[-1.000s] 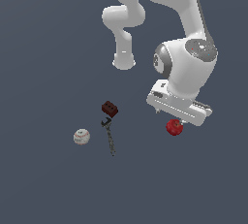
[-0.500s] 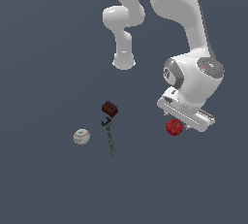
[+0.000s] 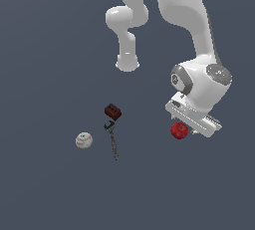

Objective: Pick up a designated object from a clutter of objects.

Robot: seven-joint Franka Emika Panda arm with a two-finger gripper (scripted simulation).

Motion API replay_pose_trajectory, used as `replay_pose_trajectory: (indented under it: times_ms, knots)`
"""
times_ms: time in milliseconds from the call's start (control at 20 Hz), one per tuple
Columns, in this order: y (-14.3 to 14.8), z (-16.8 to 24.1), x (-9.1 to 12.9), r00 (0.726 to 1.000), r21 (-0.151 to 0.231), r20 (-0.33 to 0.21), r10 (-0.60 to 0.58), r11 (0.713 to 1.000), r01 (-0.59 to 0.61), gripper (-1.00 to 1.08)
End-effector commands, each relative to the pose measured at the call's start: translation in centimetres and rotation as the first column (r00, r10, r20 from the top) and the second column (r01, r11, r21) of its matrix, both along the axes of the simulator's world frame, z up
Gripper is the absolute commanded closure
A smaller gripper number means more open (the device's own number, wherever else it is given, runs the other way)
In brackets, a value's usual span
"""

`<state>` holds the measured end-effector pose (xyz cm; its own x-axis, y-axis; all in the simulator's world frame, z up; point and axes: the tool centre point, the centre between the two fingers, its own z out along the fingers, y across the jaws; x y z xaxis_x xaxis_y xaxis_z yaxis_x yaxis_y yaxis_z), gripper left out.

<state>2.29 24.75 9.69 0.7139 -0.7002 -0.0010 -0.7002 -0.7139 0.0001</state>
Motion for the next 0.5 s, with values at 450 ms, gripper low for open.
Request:
replay_pose_trajectory:
  times_ms: [450]
  knots:
    - [-0.1,-3.0,-0.1,1.0,-0.001,0.0,-0.003,1.0,0.003,-0.92]
